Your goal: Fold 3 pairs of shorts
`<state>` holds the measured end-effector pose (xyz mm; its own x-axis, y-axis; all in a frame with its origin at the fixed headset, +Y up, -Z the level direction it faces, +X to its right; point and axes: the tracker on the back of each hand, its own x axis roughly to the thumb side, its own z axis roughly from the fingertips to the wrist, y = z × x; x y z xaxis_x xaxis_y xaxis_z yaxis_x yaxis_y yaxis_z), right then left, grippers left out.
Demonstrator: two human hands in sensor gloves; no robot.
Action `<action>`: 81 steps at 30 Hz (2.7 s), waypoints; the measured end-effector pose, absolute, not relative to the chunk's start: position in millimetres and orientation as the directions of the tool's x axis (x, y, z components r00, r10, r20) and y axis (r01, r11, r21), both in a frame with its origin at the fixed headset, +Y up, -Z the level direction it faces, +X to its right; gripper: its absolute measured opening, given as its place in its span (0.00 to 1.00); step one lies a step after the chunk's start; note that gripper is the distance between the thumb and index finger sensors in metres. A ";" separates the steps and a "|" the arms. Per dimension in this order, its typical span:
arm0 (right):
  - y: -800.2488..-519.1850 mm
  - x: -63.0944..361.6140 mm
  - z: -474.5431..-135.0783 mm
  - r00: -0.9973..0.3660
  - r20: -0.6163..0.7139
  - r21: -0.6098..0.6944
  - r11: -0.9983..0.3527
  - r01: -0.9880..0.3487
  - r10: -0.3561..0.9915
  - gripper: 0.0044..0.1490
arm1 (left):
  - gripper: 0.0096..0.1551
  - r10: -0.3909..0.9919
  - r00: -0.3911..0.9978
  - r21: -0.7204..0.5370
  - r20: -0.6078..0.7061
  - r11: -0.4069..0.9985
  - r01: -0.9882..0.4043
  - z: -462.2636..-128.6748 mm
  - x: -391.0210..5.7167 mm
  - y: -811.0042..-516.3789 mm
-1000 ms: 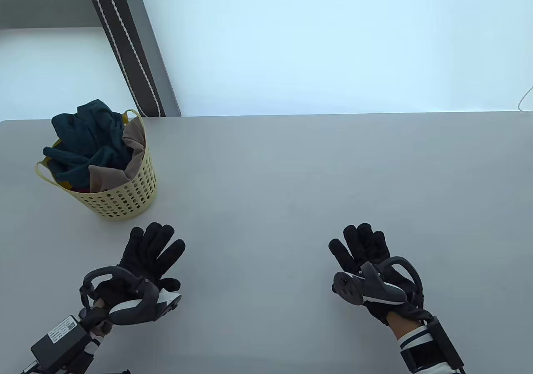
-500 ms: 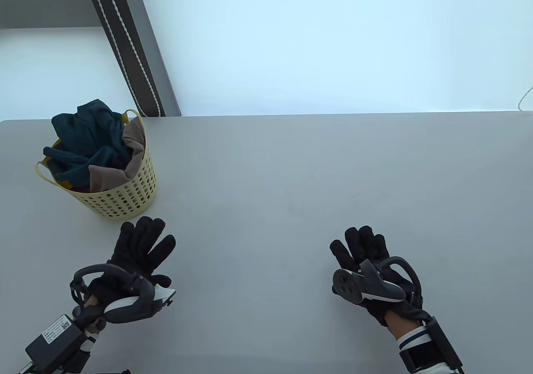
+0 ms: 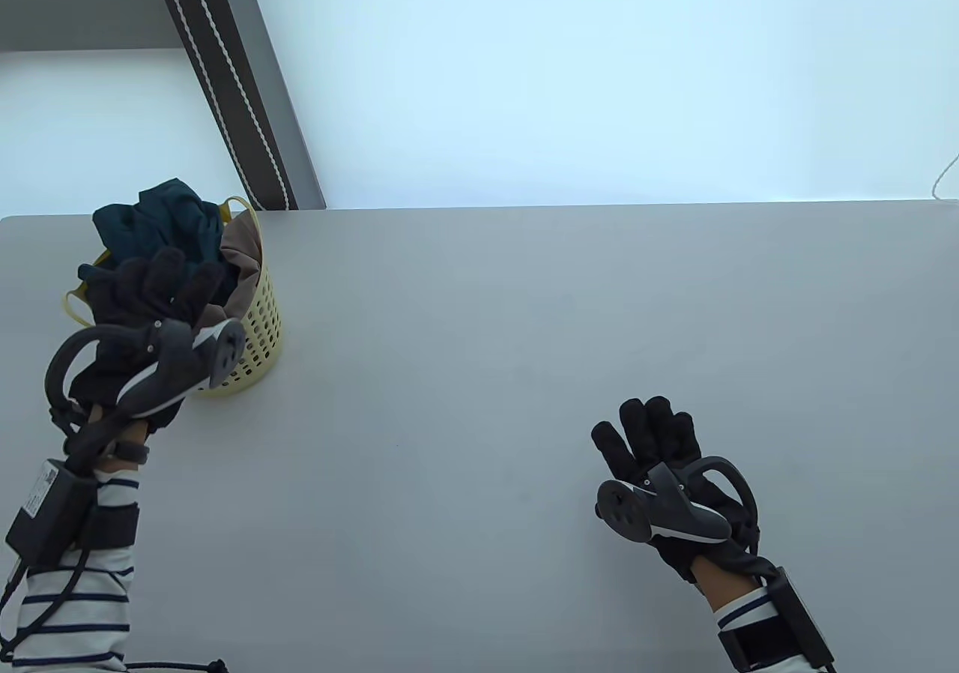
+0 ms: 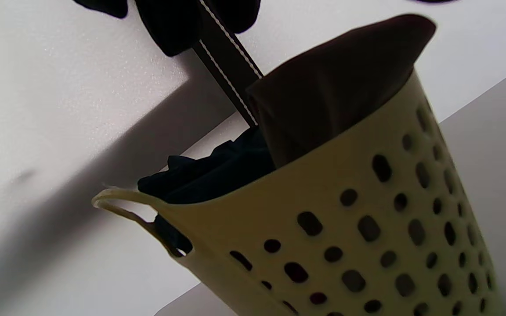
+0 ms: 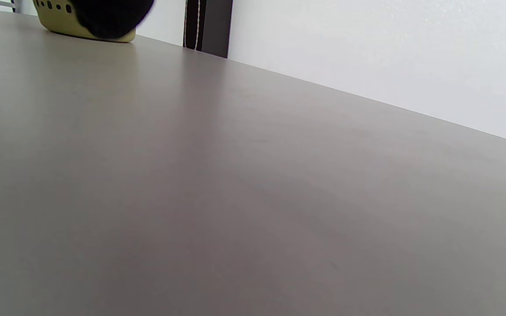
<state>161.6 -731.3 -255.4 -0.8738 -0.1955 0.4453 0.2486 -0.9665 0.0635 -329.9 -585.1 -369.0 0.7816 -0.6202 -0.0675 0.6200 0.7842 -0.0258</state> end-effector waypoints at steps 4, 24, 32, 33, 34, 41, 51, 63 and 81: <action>-729.1 161.6 -255.0 -0.872 0.445 0.049 -0.967 0.251 -0.204 0.60 | 0.20 -0.686 0.713 -0.047 -0.147 0.725 0.687 -389.8 -335.1 -581.5; -721.2 164.9 -254.6 -0.887 0.429 0.028 -0.979 0.201 -0.169 0.59 | 0.15 -0.104 0.994 0.899 -0.032 0.433 0.074 -243.7 -257.6 -344.8; -713.0 173.3 -257.7 -0.929 0.331 -0.033 -0.986 0.164 -0.166 0.58 | 0.14 -0.217 0.950 0.560 0.223 0.826 0.057 -282.5 -174.9 -400.4; -713.5 174.7 -258.6 -0.933 0.319 -0.030 -0.985 0.167 -0.168 0.58 | 0.14 -0.229 0.941 0.490 0.250 0.868 0.081 -295.7 -164.9 -418.7; -714.1 176.3 -259.5 -0.936 0.306 -0.025 -0.984 0.175 -0.174 0.58 | 0.14 -0.232 0.933 0.403 0.274 0.909 0.108 -310.6 -154.1 -440.6; -714.5 184.4 -262.4 -0.950 0.254 -0.005 -0.982 0.188 -0.183 0.58 | 0.35 -0.320 0.945 0.361 0.063 0.890 0.277 -379.7 -117.6 -557.4; -714.5 183.1 -263.0 -0.952 0.266 0.026 -0.986 0.163 -0.150 0.58 | 0.60 -0.193 0.964 -0.373 0.182 0.894 0.249 -393.6 -112.8 -694.5; -715.2 180.7 -261.5 -0.948 0.274 0.041 -0.983 0.180 -0.162 0.58 | 0.38 -0.177 0.983 -0.394 0.042 0.902 0.179 -417.7 -68.3 -752.9; -709.5 186.6 -261.3 -0.964 0.236 0.029 -0.991 0.133 -0.123 0.57 | 0.37 -0.906 0.362 0.830 0.221 0.369 0.418 -255.4 -54.3 -714.3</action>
<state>186.6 -709.5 -261.3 -0.9639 -0.1226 0.2362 0.1332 -0.9906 0.0294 -54.3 -714.3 -255.4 0.3616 -0.9058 0.2208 0.4177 0.3691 0.8302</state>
